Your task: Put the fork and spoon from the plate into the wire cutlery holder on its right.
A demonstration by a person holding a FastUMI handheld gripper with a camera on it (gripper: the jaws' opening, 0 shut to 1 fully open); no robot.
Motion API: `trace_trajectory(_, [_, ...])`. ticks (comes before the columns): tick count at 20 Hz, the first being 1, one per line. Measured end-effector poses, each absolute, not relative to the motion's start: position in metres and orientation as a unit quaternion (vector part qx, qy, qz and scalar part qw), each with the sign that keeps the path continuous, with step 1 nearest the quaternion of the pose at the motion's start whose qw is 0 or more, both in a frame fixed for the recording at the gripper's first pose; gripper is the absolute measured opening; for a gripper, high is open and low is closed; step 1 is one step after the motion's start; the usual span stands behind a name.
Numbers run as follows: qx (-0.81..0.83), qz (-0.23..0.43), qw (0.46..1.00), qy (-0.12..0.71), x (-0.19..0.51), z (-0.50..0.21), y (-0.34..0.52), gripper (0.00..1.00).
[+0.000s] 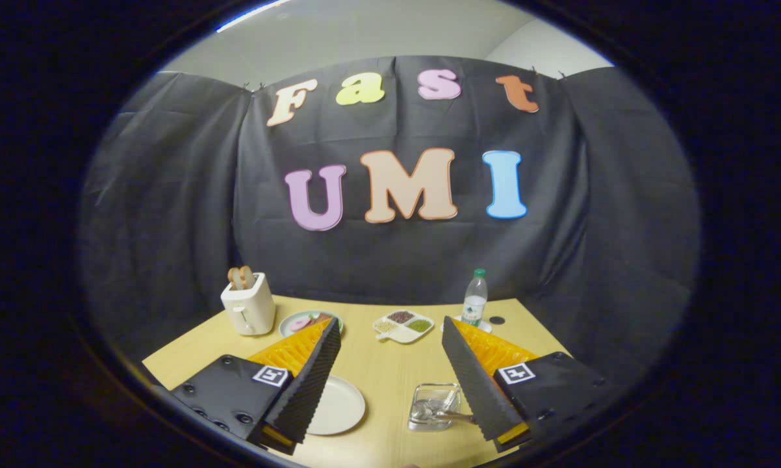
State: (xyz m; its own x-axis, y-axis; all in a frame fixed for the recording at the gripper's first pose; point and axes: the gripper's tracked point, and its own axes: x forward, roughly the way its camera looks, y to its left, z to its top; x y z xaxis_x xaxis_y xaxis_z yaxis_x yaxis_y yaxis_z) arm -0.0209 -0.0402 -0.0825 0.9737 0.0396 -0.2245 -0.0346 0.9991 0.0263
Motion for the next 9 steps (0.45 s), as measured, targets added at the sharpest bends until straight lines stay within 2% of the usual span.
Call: trace_trajectory(9, [0.011,0.011,0.997,0.081,-0.022,-0.06,-0.037,1.0])
